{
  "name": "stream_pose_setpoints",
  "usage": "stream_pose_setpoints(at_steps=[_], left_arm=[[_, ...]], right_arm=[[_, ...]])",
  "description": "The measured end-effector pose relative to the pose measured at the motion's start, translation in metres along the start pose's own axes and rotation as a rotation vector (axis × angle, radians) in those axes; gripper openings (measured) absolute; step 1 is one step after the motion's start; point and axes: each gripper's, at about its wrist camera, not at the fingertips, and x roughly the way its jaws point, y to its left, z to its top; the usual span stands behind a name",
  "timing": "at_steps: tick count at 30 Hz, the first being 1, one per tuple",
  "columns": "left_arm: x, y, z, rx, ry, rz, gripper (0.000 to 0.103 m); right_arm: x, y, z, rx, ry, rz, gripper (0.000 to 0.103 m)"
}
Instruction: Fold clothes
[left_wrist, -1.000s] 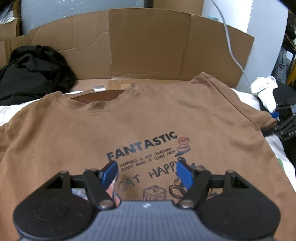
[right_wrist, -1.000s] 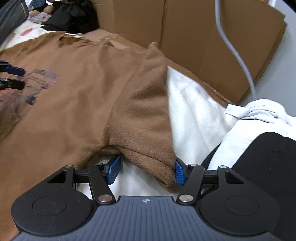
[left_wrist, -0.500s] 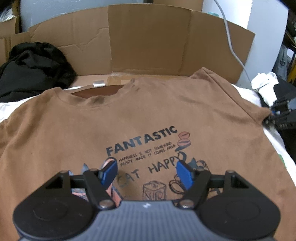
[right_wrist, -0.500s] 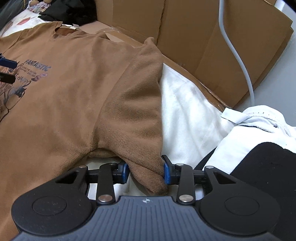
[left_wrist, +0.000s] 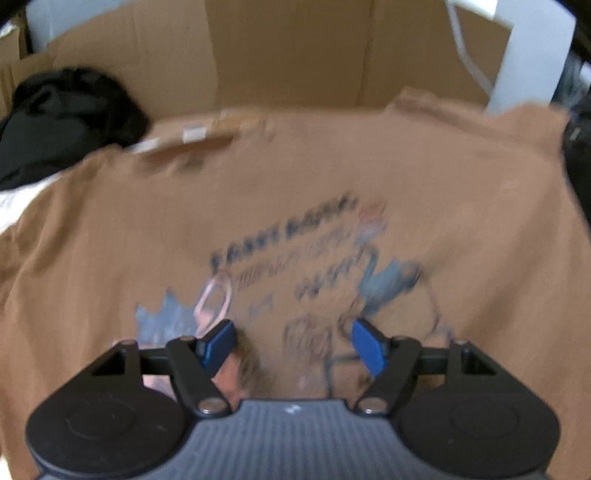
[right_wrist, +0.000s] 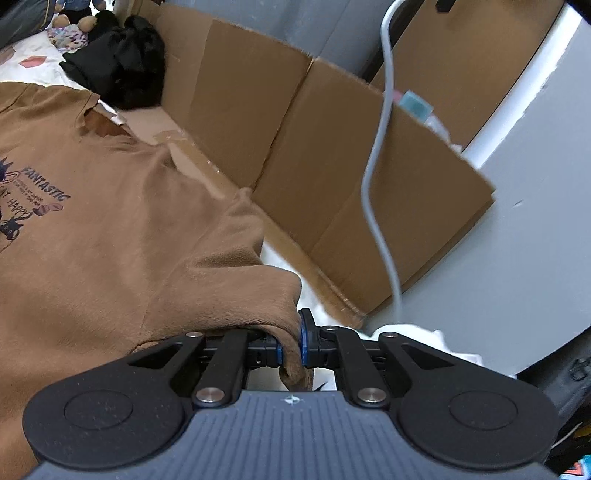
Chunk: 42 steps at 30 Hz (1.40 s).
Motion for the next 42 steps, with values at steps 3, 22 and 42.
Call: stream_pose_setpoints(at_steps=[3,22,42], left_arm=[[0.002,0.004,-0.005,-0.010,0.031,0.008,0.075],[0.008,0.002,0.002,-0.003,0.069,0.037,0.079],[-0.003,0.001,0.001,0.026,0.035,0.013,0.078]], right_arm=[[-0.011,-0.004,-0.002,-0.012,-0.035,-0.039,0.010],[-0.057,-0.026,-0.006,0.004,-0.169,-0.027,0.012],[-0.034,-0.008,-0.052,0.045,0.073,0.411,0.042]])
